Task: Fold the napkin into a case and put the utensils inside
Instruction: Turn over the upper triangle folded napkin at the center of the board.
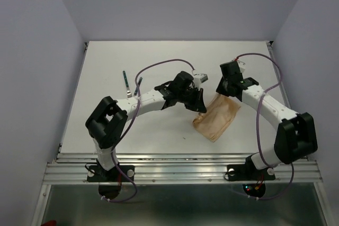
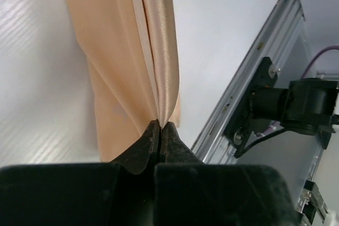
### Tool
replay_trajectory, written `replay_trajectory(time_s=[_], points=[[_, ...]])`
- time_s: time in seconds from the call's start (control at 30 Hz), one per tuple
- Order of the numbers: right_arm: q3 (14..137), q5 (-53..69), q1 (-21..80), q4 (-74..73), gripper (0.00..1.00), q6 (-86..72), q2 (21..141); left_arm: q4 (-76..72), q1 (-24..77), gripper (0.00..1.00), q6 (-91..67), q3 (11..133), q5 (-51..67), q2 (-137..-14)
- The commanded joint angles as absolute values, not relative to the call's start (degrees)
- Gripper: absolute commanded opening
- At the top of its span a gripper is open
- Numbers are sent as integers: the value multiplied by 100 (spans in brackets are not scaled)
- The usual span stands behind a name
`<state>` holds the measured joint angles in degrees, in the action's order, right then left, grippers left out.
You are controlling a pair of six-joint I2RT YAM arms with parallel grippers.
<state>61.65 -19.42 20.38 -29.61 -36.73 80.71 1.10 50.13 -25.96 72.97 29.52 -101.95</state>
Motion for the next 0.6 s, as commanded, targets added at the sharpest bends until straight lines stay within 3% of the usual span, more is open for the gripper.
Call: replay_trajectory(time_s=[0.0, 0.2, 0.57], points=[[6442, -1662, 1978, -1513, 1, -3437, 8629, -141, 4835, 0, -2444, 6953, 3332, -10002], [6802, -1292, 1978, -1283, 1, -3349, 9526, -395, 4597, 0, -2478, 6478, 3252, -10107], [7154, -1169, 2092, -1521, 1, -3138, 9879, -747, 4605, 0, -2303, 5678, 2594, -9897]])
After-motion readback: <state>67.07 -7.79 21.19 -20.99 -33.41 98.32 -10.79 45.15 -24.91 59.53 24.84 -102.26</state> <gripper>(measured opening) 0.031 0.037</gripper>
